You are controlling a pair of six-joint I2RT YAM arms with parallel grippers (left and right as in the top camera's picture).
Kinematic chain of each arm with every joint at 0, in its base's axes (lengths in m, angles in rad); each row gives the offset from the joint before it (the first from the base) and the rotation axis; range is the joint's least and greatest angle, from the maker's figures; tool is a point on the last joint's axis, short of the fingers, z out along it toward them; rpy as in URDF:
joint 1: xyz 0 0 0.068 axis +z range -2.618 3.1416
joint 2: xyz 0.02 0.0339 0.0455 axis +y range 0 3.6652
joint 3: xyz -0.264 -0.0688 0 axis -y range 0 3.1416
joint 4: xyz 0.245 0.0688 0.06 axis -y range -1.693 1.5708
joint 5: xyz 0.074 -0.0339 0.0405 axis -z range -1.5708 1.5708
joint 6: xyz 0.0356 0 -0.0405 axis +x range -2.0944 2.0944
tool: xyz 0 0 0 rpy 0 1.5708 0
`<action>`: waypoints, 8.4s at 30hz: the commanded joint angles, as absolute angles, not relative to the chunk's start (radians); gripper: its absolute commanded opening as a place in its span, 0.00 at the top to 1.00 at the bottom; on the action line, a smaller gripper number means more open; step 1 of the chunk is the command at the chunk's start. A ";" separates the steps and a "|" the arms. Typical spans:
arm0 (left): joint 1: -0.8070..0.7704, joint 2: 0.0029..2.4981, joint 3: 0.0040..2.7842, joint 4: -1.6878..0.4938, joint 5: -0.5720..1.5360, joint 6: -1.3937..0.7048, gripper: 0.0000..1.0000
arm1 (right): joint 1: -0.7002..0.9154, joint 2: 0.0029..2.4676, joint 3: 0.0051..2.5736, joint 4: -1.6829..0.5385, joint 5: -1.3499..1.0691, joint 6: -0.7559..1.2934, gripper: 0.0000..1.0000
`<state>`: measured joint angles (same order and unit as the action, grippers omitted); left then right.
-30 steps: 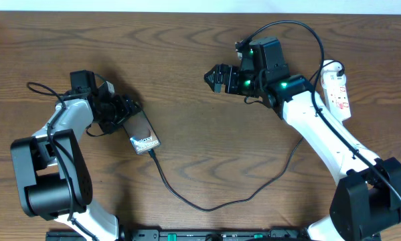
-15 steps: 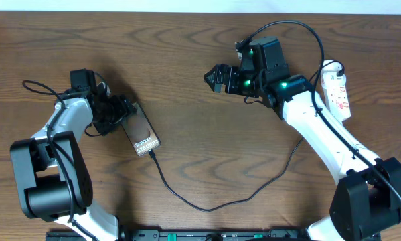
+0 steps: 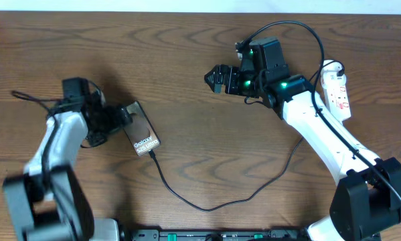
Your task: Plug charger to phone and switch on socket
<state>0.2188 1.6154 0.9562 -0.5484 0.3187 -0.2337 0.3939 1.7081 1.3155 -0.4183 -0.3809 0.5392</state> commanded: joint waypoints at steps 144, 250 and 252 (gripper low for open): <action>0.216 1.112 1.005 -0.568 0.591 -0.176 0.02 | -0.378 2.049 1.843 -1.223 0.022 0.239 0.24; 0.035 0.001 0.005 -0.047 0.374 0.145 0.02 | -0.314 1.446 1.853 -1.351 -0.262 0.352 0.01; 0.035 0.001 0.005 -0.047 0.373 0.144 0.02 | -0.314 1.446 1.853 -1.351 -0.262 0.351 0.01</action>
<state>0.0303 0.0101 0.0185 -0.0032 0.3237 0.1162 -0.3191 1.4490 1.8393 -1.3495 -0.2554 0.3412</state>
